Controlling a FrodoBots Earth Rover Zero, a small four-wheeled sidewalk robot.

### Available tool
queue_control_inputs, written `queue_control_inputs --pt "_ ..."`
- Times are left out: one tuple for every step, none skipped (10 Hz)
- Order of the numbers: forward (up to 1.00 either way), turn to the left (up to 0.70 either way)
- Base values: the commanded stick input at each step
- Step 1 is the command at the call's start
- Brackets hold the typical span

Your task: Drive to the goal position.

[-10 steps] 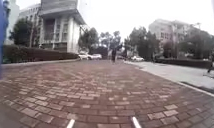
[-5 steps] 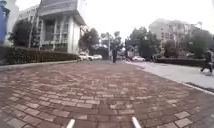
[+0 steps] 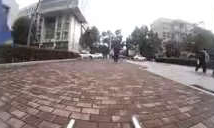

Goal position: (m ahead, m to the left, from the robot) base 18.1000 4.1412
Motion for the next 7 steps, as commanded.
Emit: queue_control_inputs --pt "0.70 0.00" --pt "0.70 0.00" --pt "0.70 0.00" --pt "0.70 0.00" --pt "0.70 0.00" --pt "0.70 0.00" --pt "0.70 0.00"
